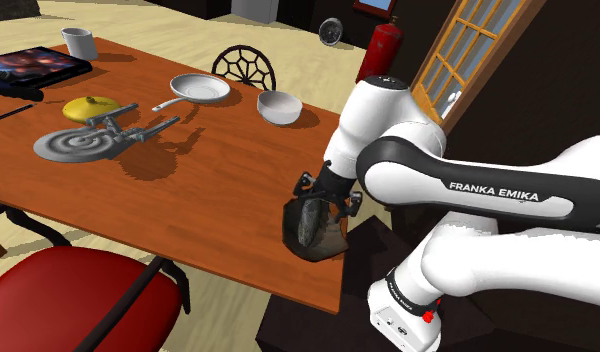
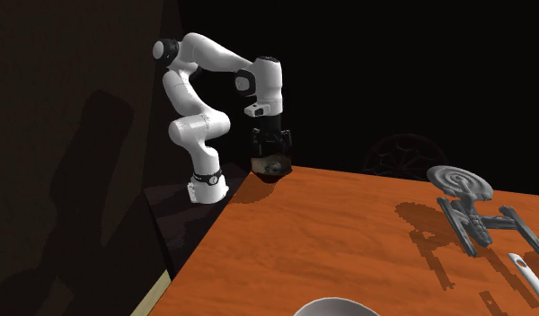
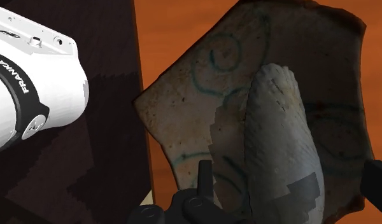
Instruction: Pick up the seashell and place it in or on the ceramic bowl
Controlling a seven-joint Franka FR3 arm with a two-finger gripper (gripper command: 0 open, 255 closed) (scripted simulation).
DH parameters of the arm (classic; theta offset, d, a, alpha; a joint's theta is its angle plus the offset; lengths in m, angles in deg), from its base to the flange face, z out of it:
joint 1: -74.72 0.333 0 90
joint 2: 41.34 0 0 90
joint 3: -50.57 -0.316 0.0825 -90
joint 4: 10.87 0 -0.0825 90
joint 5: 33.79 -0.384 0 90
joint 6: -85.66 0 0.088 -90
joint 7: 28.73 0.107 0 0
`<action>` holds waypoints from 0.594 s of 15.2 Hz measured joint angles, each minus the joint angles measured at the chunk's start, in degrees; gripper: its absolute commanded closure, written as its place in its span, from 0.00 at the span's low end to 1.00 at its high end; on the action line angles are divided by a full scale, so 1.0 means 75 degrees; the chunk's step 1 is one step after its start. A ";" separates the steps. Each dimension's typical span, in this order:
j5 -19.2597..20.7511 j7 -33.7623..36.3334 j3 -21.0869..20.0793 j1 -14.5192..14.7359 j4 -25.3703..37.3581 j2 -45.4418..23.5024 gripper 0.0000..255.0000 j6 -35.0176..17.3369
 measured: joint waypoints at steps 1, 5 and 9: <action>0.0045 0.0034 0.0049 0.0003 0.0135 0.0085 0.00 0.0212; 0.0270 0.0035 0.0299 -0.0072 0.0604 0.0292 0.00 0.0892; 0.0289 0.0046 0.0306 -0.0087 0.0677 0.0270 0.00 0.0946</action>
